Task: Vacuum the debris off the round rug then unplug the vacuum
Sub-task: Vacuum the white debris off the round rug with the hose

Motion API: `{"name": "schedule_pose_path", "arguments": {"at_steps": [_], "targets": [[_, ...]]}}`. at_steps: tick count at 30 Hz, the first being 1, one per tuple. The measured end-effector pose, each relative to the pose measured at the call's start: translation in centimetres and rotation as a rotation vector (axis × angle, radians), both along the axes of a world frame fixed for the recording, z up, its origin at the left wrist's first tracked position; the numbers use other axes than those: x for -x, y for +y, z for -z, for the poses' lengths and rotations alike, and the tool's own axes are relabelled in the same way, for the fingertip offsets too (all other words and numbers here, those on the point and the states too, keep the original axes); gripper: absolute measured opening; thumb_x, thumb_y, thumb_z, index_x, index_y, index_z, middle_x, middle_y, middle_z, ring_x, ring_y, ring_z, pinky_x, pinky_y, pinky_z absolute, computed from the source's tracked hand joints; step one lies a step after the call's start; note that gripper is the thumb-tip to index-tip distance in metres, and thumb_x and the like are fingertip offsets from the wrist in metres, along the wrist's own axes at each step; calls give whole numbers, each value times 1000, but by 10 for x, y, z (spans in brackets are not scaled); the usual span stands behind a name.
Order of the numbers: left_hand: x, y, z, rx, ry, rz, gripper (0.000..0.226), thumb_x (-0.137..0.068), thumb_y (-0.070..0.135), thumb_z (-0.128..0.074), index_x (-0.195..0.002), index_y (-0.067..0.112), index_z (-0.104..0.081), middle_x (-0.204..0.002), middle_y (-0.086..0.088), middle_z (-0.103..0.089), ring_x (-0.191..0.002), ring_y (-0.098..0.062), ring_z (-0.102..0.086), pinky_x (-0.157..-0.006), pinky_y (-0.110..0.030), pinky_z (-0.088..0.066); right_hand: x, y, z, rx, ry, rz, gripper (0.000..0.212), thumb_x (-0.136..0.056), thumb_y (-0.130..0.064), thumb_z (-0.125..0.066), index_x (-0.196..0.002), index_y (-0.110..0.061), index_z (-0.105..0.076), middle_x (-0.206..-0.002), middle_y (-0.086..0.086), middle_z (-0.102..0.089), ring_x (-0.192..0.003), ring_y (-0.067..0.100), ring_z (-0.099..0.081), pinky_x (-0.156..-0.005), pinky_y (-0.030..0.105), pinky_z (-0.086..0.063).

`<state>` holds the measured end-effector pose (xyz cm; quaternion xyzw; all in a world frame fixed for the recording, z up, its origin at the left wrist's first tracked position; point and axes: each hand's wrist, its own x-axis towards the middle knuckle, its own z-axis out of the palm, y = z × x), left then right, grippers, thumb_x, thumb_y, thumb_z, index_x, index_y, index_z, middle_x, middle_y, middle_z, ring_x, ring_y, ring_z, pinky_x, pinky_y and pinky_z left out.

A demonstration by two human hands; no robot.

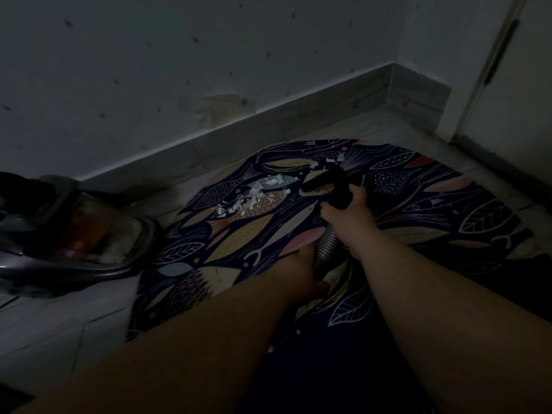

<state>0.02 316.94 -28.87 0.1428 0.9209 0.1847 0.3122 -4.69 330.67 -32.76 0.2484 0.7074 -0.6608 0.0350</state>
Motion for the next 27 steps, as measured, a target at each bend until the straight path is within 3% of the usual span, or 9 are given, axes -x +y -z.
{"name": "schedule_pose_path", "arguments": {"at_steps": [5, 10, 14, 20, 27], "targets": [[-2, -18, 1, 24, -13, -59, 75, -86, 29, -64, -146, 18, -20, -135, -8, -49, -117, -23, -52, -80, -20, -38, 3, -20, -4, 32, 17, -61, 83, -90, -21, -67, -154, -33, -15, -141, 7, -46, -106, 24, -54, -88, 36, -50], [-3, -34, -2, -4, -23, -91, 80, -87, 27, -64, -148, 23, -12, -135, -7, -49, -117, -21, -52, -78, -18, -35, 6, -37, -7, 1, 28, -112, 83, -90, -21, -66, -154, -34, -16, -143, 7, -44, -106, 22, -52, -88, 35, -49], [-3, -34, -1, -18, -17, -81, 75, -87, 28, -63, -146, 21, -19, -133, -8, -51, -115, -22, -53, -77, -19, -36, 5, -37, -7, -28, 25, -79, 83, -89, -22, -66, -154, -34, -15, -143, 8, -45, -111, 27, -54, -96, 43, -51], [-7, -28, -1, -53, -18, -58, 72, -87, 29, -63, -145, 18, -22, -133, -9, -49, -115, -23, -53, -81, -21, -40, 0, -30, -11, -95, 37, -44, 82, -91, -23, -66, -155, -31, -15, -145, 8, -45, -102, 19, -48, -86, 31, -45], [-15, -31, -9, -69, -3, -52, 71, -87, 30, -63, -145, 18, -23, -135, -8, -48, -118, -22, -51, -81, -18, -37, -5, -29, -17, -111, 24, -67, 82, -89, -26, -67, -155, -30, -17, -143, 8, -46, -104, 21, -50, -89, 33, -47]]}}
